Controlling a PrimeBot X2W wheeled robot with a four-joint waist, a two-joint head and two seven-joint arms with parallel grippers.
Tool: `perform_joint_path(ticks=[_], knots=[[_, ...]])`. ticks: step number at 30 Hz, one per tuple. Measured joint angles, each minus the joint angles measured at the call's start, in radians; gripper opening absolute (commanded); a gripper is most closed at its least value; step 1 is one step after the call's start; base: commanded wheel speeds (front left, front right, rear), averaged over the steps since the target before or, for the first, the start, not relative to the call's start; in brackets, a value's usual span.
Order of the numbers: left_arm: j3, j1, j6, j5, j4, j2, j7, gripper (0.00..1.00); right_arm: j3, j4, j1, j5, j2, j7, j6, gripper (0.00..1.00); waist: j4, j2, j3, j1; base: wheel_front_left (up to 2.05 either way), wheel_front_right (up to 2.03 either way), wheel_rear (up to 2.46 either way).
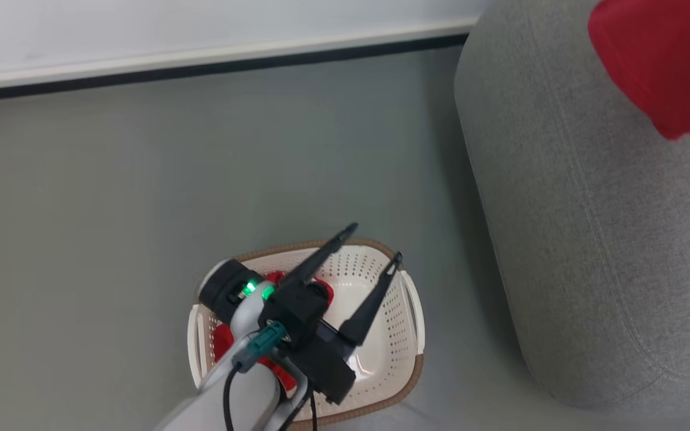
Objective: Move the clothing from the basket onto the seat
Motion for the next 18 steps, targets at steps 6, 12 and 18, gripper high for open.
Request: perform_joint_path(ticks=[6, 12, 18], knots=[[0.019, -0.038, 0.009, 0.017, -0.034, 0.03, 0.017, 1.0, -0.006, 0.048, -0.026, 0.0, 0.004, -0.023, 0.0, 0.0, -0.027, 0.0, 0.077, 0.0, 0.0, 0.0, 0.0], [0.02, -0.082, 0.016, 0.047, -0.051, 0.033, 0.027, 1.0, 0.011, 0.146, 0.017, 0.002, 0.052, -0.053, 0.0, 0.0, -0.053, 0.0, 0.152, -0.0001, 0.0, 0.0, 0.0], [0.005, -0.096, 0.015, 0.062, -0.043, 0.031, 0.035, 1.0, 0.029, 0.272, 0.158, 0.021, 0.154, -0.086, 0.0, 0.0, -0.071, 0.0001, 0.208, -0.0001, 0.0, 0.0, 0.0]])
